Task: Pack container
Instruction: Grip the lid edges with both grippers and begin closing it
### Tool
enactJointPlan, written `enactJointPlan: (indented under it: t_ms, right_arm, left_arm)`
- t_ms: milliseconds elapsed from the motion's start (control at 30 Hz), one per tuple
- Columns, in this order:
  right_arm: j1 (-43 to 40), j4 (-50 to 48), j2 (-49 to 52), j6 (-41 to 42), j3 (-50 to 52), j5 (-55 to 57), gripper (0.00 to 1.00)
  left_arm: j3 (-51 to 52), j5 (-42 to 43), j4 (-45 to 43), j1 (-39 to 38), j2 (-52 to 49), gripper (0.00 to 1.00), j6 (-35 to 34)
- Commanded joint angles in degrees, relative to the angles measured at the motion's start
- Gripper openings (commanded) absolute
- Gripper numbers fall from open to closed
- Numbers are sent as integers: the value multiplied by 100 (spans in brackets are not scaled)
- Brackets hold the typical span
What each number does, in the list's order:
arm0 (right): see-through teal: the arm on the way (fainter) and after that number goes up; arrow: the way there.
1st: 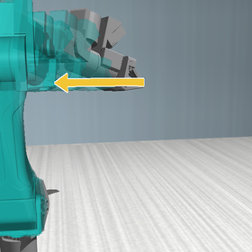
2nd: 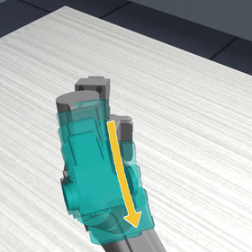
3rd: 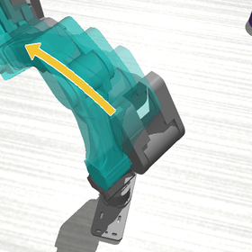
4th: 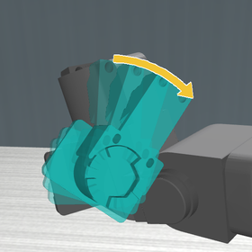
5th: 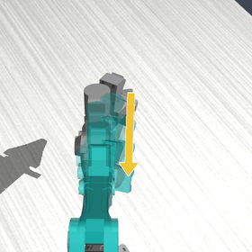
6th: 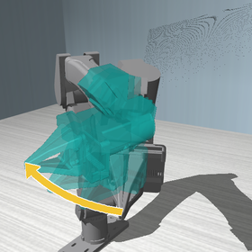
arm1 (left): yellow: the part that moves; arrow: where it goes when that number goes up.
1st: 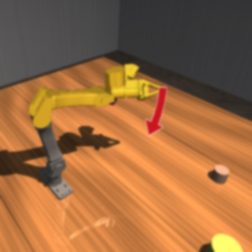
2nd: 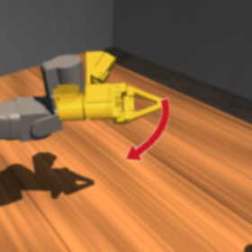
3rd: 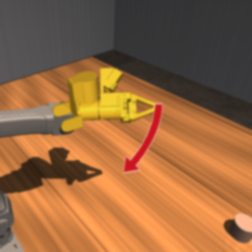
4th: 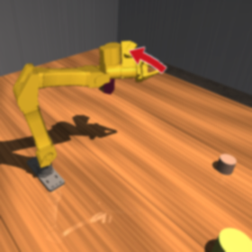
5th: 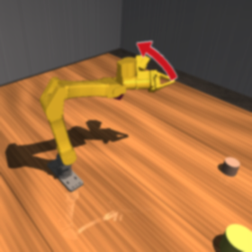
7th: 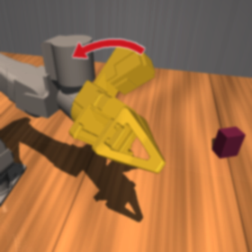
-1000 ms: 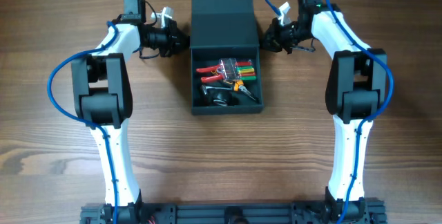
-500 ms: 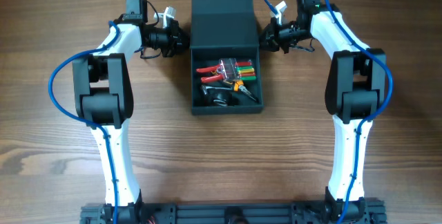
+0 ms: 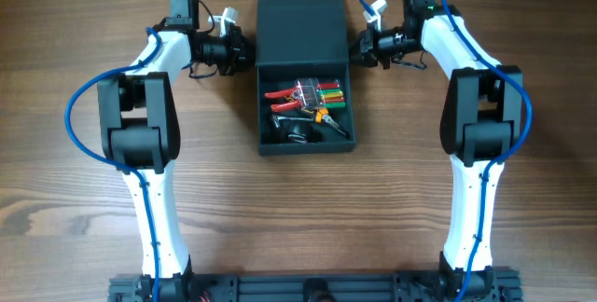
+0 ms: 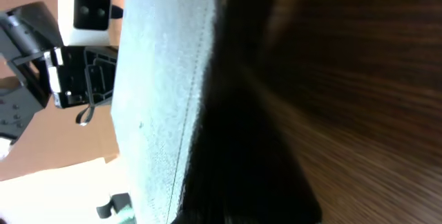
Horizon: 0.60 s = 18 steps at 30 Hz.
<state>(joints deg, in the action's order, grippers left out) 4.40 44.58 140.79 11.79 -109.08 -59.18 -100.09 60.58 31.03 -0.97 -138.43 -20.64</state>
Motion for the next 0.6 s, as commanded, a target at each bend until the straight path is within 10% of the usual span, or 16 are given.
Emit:
enactJointPlan:
  t_ms: [0, 567]
  right_arm:
    - [46, -92, 57, -170, -20, -544, 4]
    - [-68, -28, 31, -584, -348, -990, 4]
  left_arm:
    - [-151, 127, 2, -26, 455, 4, 225]
    - [-155, -197, 4, -363, 1202, 4, 374]
